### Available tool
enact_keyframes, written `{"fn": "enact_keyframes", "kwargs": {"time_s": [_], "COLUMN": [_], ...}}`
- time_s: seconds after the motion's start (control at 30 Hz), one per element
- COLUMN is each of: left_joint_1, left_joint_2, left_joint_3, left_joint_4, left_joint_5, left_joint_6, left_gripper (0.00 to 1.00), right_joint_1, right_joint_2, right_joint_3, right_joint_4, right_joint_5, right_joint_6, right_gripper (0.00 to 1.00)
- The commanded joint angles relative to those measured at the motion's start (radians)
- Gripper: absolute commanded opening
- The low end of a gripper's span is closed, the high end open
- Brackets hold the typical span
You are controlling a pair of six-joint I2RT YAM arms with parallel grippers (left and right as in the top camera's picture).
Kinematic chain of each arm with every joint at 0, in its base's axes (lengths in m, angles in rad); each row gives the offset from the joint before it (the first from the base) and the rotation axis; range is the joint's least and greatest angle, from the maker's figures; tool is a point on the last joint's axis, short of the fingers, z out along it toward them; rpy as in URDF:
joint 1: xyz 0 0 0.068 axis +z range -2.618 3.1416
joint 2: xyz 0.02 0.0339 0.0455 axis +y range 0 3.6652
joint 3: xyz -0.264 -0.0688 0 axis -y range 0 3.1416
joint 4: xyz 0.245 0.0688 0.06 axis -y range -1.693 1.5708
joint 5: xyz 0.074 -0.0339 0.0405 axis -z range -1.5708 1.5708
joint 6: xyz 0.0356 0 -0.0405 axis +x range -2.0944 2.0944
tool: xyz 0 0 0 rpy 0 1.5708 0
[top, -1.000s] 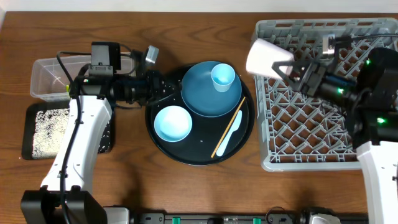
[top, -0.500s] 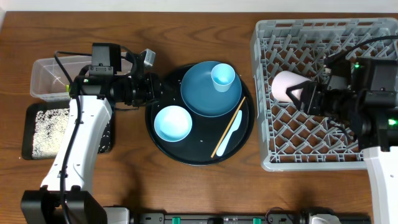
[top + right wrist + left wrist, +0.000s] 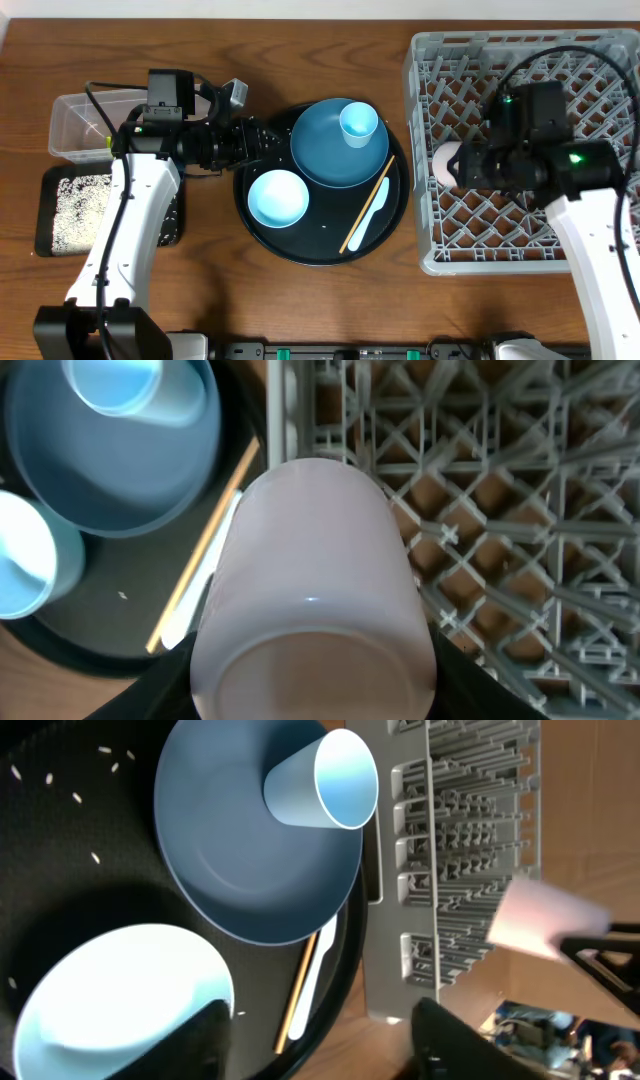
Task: Sort waste into correct bins and load items into the dishwasher rack
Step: 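Lower the pink cup upside down into the rack with the right gripper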
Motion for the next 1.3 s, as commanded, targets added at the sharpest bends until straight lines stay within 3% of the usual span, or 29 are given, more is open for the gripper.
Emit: {"fn": "enact_keyframes", "kwargs": {"time_s": [0.0, 0.37, 1.27], "left_joint_1": [0.002, 0.002, 0.002], "left_joint_2": [0.000, 0.000, 0.000], "left_joint_3": [0.002, 0.002, 0.002], "left_joint_4": [-0.002, -0.004, -0.010], "left_joint_5": [-0.012, -0.012, -0.012], "left_joint_6": [0.009, 0.008, 0.008], "left_gripper": [0.62, 0.62, 0.62], "right_joint_1": [0.009, 0.009, 0.009], "right_joint_2": [0.028, 0.054, 0.104], "right_joint_3": [0.020, 0.017, -0.169], "right_joint_4": [-0.027, -0.179, -0.006], "right_joint_5": [0.033, 0.084, 0.061], "right_joint_6": [0.012, 0.034, 0.034], "right_gripper": [0.07, 0.01, 0.01]}}
